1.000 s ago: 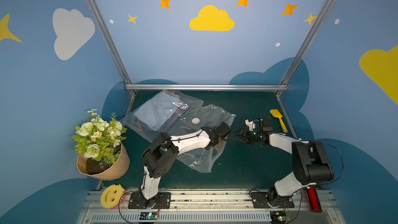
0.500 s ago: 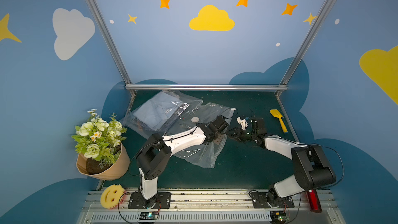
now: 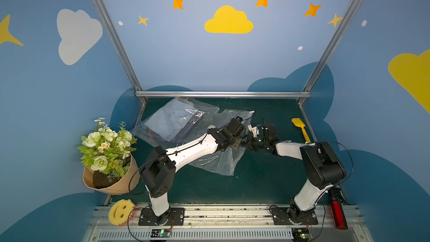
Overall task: Take the shirt out of the vacuum bag
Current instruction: Open the vacuum bag at the center of the board.
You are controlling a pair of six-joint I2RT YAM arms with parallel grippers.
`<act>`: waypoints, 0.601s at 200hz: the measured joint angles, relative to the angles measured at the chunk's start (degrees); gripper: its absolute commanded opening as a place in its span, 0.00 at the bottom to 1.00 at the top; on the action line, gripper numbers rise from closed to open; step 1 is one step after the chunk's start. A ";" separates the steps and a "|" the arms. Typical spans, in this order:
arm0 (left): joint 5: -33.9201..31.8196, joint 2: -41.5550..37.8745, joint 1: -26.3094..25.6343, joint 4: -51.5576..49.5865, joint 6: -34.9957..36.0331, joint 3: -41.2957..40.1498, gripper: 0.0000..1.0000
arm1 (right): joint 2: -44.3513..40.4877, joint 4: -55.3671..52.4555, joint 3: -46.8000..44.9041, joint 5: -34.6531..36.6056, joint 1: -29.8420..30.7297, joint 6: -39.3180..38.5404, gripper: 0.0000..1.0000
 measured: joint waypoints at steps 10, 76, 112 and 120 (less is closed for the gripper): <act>0.04 0.00 0.00 0.00 -0.11 0.35 0.04 | 1.60 1.20 1.25 0.00 0.46 0.13 0.41; -0.66 -0.26 0.04 -1.01 -0.07 3.63 0.04 | 13.57 6.23 5.29 -0.39 1.99 4.02 0.51; -1.18 -0.94 0.04 -1.29 0.57 5.84 0.04 | 15.37 7.89 9.97 -0.17 3.61 5.29 0.59; -1.22 -1.14 0.04 -1.29 0.72 6.12 0.04 | 15.65 8.26 10.82 -0.02 3.87 5.73 0.61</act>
